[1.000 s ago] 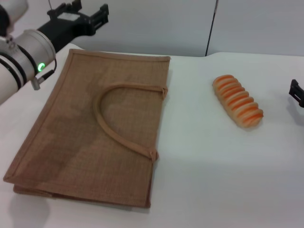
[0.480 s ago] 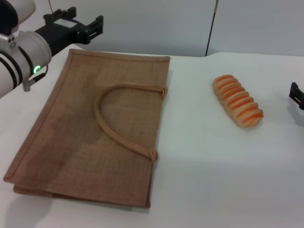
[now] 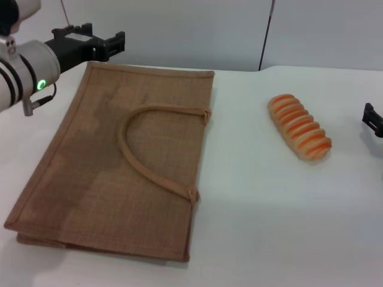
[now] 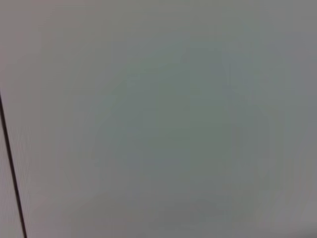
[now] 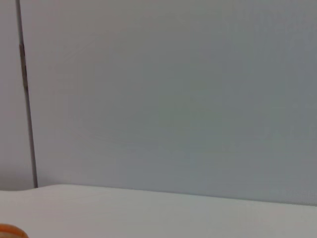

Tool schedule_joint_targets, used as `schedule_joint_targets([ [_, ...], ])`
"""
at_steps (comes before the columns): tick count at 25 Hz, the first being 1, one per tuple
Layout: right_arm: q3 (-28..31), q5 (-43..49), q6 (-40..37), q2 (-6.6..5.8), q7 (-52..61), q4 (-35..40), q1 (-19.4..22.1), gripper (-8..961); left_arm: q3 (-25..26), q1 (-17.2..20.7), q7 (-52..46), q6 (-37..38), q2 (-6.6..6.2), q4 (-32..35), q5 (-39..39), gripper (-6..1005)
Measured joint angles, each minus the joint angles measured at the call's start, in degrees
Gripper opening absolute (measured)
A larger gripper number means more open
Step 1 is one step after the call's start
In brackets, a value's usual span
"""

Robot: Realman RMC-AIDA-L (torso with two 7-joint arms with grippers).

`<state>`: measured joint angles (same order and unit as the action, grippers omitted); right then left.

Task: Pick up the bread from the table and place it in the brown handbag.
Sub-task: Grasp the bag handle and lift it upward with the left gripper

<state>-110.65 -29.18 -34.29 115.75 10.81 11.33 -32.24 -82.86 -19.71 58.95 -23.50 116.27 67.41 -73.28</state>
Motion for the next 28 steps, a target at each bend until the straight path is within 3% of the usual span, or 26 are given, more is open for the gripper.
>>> schedule_joint_targets([
  [12,0.0,0.0,0.28,0.0,0.0,0.06,-0.43,835,6.91,-6.13,-21.26,-16.01,0.04,-0.37,23.67,728],
  [28,0.0,0.0,0.37,0.0,0.0,0.09,-0.66,834,14.81,-13.92,-20.03,-38.33,-0.21,0.13,39.11,713],
])
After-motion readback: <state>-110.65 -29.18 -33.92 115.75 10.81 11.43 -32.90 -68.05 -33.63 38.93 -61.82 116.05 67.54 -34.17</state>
